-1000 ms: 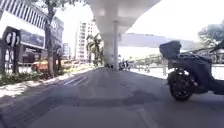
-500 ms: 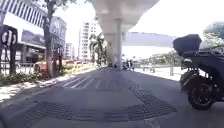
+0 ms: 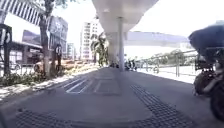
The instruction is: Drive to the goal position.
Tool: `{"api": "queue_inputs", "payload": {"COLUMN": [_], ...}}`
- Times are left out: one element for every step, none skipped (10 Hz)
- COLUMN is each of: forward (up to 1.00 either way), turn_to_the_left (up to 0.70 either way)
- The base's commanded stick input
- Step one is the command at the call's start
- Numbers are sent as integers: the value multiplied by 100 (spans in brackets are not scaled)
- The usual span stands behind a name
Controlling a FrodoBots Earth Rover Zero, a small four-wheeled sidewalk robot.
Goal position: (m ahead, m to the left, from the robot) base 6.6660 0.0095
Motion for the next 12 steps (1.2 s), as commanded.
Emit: {"api": "queue_inputs", "payload": {"forward": [70,70,70,70,70,70,70,70,70,70,70,70], "turn_to_the_left": [14,5,0,0,0,0,0,0,0,0,0,0]}}
